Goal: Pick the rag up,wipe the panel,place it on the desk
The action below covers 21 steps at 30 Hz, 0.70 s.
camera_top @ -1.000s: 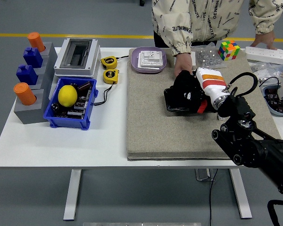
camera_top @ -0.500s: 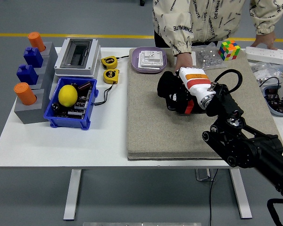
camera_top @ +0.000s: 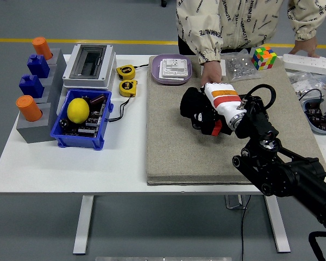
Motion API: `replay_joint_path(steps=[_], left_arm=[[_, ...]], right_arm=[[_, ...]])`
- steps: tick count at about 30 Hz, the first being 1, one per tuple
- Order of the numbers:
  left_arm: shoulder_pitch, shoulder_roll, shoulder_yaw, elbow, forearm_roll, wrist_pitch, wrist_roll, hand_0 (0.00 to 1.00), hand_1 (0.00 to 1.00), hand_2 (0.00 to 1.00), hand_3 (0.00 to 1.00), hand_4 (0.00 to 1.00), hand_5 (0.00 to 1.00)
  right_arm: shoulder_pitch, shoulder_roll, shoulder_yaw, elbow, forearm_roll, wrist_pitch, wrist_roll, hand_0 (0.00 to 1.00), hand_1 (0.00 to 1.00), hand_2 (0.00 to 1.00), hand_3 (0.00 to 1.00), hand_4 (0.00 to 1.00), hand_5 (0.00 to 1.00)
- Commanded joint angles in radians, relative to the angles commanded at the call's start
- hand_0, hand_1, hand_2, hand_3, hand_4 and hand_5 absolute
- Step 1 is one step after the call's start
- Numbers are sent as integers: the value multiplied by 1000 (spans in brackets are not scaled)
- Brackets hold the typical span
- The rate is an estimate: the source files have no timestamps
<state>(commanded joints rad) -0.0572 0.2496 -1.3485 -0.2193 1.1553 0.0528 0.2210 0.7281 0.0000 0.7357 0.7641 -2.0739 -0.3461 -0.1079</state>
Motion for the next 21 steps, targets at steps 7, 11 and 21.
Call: replay_joint_path(steps=[7,11,21], left_arm=[[-4,-1,-4,-2,2,0,-1,635,658,685,572,613,507],[-3,-3,-7,-1,2,0,0,635,658,685,572,612,507],[-6,-4,-16,-2,7,0,-1,635,658,683,573,612,506]], right_arm=[[-2,-1,11,-9,-4,1,-1,177,280,329,329,883,48],[-5,-24,19,-14,-9,1,-2,177,280,329,329,882,50],[-6,-98,62,-32,-21,1,-4,178,281,329,329,884,51]])
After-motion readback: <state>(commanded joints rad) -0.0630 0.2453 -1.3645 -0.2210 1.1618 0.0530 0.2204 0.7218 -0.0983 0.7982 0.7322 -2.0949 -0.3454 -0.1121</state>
